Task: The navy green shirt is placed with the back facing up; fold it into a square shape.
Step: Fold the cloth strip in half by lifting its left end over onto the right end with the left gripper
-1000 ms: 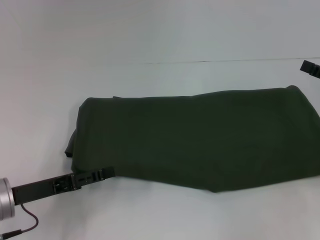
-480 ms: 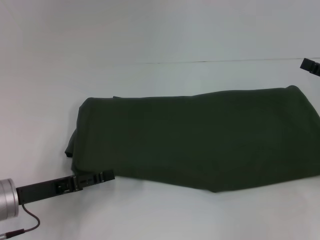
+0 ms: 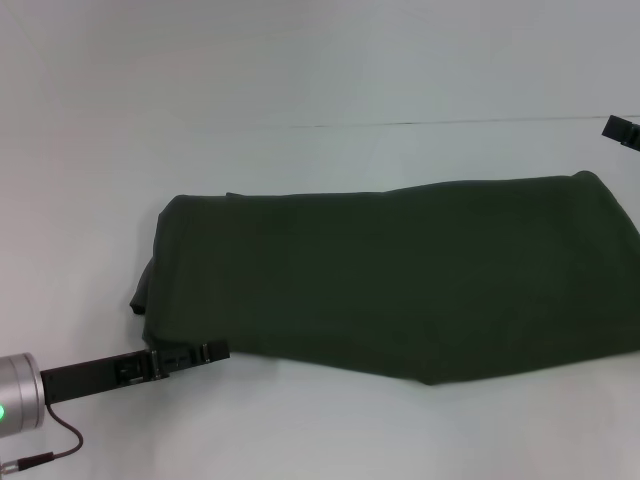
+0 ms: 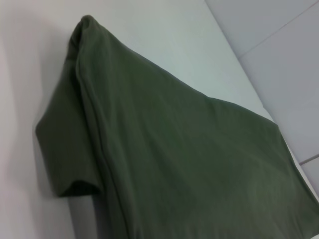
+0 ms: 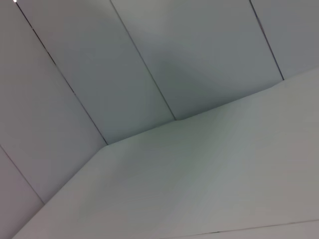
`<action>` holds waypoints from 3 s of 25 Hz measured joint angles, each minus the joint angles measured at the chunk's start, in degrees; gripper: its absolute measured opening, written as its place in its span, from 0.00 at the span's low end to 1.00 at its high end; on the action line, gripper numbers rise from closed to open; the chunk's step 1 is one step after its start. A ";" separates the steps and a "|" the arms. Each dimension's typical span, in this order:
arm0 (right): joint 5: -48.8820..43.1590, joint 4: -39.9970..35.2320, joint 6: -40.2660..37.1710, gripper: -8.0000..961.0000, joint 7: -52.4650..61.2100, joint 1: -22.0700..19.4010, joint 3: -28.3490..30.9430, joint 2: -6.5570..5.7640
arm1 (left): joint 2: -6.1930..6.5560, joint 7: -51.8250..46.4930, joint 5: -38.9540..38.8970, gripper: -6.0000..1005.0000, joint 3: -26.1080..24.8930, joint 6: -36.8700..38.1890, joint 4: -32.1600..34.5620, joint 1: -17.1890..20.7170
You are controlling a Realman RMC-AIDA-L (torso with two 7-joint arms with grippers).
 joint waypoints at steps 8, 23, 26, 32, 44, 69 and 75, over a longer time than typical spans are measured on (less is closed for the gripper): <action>0.00 0.00 0.00 0.91 0.40 -0.04 0.01 -0.13 | 0.01 -0.09 0.53 0.77 -0.03 -1.10 0.00 -0.09; -0.01 0.00 -0.21 0.91 0.91 0.00 0.09 -0.51 | 0.71 -0.20 1.30 0.77 -0.43 -5.04 -1.85 -3.08; -0.01 0.00 -0.31 0.91 1.17 0.01 0.09 -0.53 | 0.71 -0.21 1.21 0.77 -0.48 -6.19 -1.76 -3.83; -0.01 0.00 -0.31 0.91 1.29 -0.13 0.10 -0.61 | 0.63 -0.19 0.93 0.77 -0.57 -7.61 -0.94 -4.95; -0.01 0.00 -0.13 0.91 1.32 -0.17 0.71 -0.62 | 0.57 0.12 0.86 0.77 -4.08 -8.78 0.80 -4.92; -0.01 0.00 0.00 0.91 1.31 0.13 0.71 -0.58 | 0.88 -0.20 1.55 0.77 -3.76 -10.72 0.23 -4.51; -0.01 0.01 -0.06 0.91 1.31 -0.02 0.71 -0.53 | 0.87 -0.21 1.56 0.77 -3.86 -10.72 0.27 -4.35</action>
